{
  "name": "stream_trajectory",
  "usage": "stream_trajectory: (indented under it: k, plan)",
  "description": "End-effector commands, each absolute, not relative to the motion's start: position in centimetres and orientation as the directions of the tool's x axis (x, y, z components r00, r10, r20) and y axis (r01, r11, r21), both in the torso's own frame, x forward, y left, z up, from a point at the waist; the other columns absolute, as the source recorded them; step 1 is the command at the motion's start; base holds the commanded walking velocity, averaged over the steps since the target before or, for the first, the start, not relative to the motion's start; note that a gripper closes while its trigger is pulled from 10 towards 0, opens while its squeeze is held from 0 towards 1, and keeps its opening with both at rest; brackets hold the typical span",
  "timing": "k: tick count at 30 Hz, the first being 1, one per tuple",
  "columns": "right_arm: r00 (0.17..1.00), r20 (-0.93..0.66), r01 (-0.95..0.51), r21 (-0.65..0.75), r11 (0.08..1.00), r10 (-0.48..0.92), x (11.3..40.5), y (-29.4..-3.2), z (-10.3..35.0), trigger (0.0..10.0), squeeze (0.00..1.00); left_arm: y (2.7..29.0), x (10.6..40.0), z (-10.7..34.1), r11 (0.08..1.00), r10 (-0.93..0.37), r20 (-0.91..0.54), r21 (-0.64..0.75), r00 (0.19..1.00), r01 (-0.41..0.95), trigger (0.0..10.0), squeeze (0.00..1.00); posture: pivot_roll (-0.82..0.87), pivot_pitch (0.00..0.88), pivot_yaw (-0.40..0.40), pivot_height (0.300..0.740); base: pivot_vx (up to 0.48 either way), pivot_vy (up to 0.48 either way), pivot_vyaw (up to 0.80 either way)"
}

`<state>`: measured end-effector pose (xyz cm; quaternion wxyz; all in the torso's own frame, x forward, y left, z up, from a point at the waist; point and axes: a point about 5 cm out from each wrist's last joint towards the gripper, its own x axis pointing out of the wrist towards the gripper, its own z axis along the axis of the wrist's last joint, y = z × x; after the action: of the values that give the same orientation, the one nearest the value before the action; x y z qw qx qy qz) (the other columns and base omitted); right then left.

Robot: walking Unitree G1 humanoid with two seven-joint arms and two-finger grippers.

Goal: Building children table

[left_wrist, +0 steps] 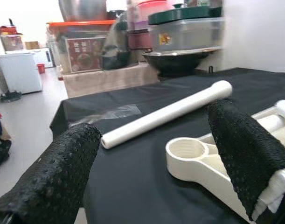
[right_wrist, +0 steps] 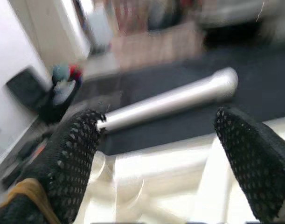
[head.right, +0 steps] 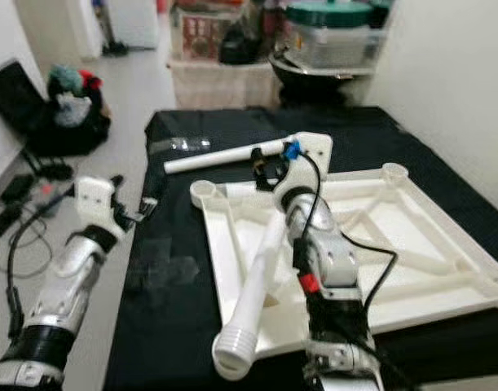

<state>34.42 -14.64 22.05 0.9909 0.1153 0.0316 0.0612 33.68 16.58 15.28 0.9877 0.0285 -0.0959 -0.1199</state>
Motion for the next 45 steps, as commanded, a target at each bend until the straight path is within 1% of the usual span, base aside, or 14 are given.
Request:
stream_trajectory:
  k: [1, 3, 5, 8, 9, 10, 11, 14, 19, 22, 27, 38, 41, 45]
  plan:
    - [0.973, -0.094, -0.176, 0.277, 0.945, 0.209, 34.6, -13.8, 22.4, 10.0, 0.00, 17.0, 33.5, 14.6, 0.972, -0.229, 0.151, 0.084, 0.962, 0.218, 10.0, 0.00, 0.04, 0.000, -0.091, 0.740, 0.000, 0.000, 0.00]
    - [0.973, -0.094, -0.176, 0.277, 0.945, 0.209, 34.6, -13.8, 22.4, 10.0, 0.00, 17.0, 33.5, 14.6, 0.972, -0.229, 0.151, 0.084, 0.962, 0.218, 10.0, 0.00, 0.04, 0.000, -0.091, 0.740, 0.000, 0.000, 0.00]
    - [0.939, -0.202, -0.197, 0.350, 0.916, 0.279, 34.4, -13.3, 22.0, 10.0, 0.00, 17.2, 33.7, 14.5, 0.974, -0.218, 0.143, 0.095, 0.965, 0.206, 10.0, 0.00, 0.03, 0.000, -0.098, 0.740, 0.000, 0.000, 0.00]
    - [0.939, -0.202, -0.197, 0.350, 0.916, 0.279, 34.4, -13.3, 22.0, 10.0, 0.00, 17.2, 33.7, 14.5, 0.974, -0.218, 0.143, 0.095, 0.965, 0.206, 10.0, 0.00, 0.03, 0.000, -0.098, 0.740, 0.000, 0.000, 0.00]
    - [0.912, -0.272, -0.181, 0.403, 0.897, 0.306, 34.2, -13.1, 21.6, 10.0, 0.00, 17.1, 33.8, 14.4, 0.975, -0.211, 0.139, 0.094, 0.968, 0.199, 10.0, 0.00, 0.01, 0.000, -0.102, 0.740, 0.000, 0.000, 0.00]
    - [0.912, -0.272, -0.181, 0.403, 0.897, 0.306, 34.2, -13.1, 21.6, 10.0, 0.00, 17.1, 33.8, 14.4, 0.975, -0.211, 0.139, 0.094, 0.968, 0.199, 10.0, 0.00, 0.01, 0.000, -0.102, 0.740, 0.000, 0.000, 0.00]
    - [0.870, -0.345, -0.178, 0.444, 0.878, 0.351, 33.8, -12.7, 21.1, 10.0, 0.00, 16.8, 33.8, 14.2, 0.974, -0.217, 0.132, 0.096, 0.967, 0.205, 10.0, 0.00, 0.01, 0.000, -0.108, 0.740, 0.000, 0.000, 0.00]
    - [0.817, -0.466, -0.151, 0.395, 0.906, 0.339, 33.7, -12.9, 19.8, 10.0, 0.00, 16.7, 33.7, 13.8, 0.975, -0.209, 0.120, 0.097, 0.971, 0.198, 10.0, 0.00, 0.01, 0.000, -0.119, 0.740, 0.000, 0.000, 0.00]
    - [0.812, -0.518, -0.106, 0.320, 0.942, 0.267, 34.1, -14.3, 19.3, 10.0, 0.00, 17.0, 33.8, 13.9, 0.978, -0.196, 0.121, 0.100, 0.973, 0.185, 10.0, 0.00, 0.01, 0.000, -0.124, 0.740, 0.000, 0.000, 0.00]
    - [0.805, -0.561, -0.066, 0.237, 0.969, 0.192, 34.3, -15.9, 18.8, 10.0, 0.00, 17.1, 33.8, 13.8, 0.980, -0.187, 0.123, 0.098, 0.975, 0.175, 10.0, 0.00, 0.01, 0.000, -0.129, 0.740, 0.000, 0.000, 0.00]
    - [0.792, -0.581, -0.062, 0.230, 0.971, 0.188, 34.1, -16.1, 18.9, 10.0, 0.00, 17.1, 33.7, 13.7, 0.980, -0.183, 0.121, 0.097, 0.976, 0.172, 10.0, 0.00, 0.00, 0.000, -0.132, 0.740, 0.000, 0.000, 0.00]
    - [0.708, -0.666, -0.087, 0.247, 0.965, 0.234, 33.1, -15.4, 17.3, 10.0, 0.00, 17.0, 33.8, 13.6, 0.981, -0.180, 0.117, 0.096, 0.977, 0.169, 10.0, 0.00, 0.00, 0.000, -0.134, 0.740, 0.000, 0.000, 0.00]
    - [0.641, -0.724, -0.096, 0.253, 0.963, 0.254, 32.3, -15.0, 15.6, 10.0, 0.00, 17.0, 33.8, 13.5, 0.981, -0.178, 0.111, 0.101, 0.978, 0.167, 10.0, 0.00, -0.01, 0.000, -0.139, 0.740, 0.000, 0.000, 0.00]
    - [0.595, -0.760, -0.086, 0.262, 0.961, 0.260, 31.8, -15.1, 14.2, 10.0, 0.00, 17.0, 33.8, 13.4, 0.981, -0.174, 0.110, 0.102, 0.979, 0.163, 10.0, 0.00, 0.00, 0.000, -0.151, 0.740, 0.000, 0.000, 0.00]
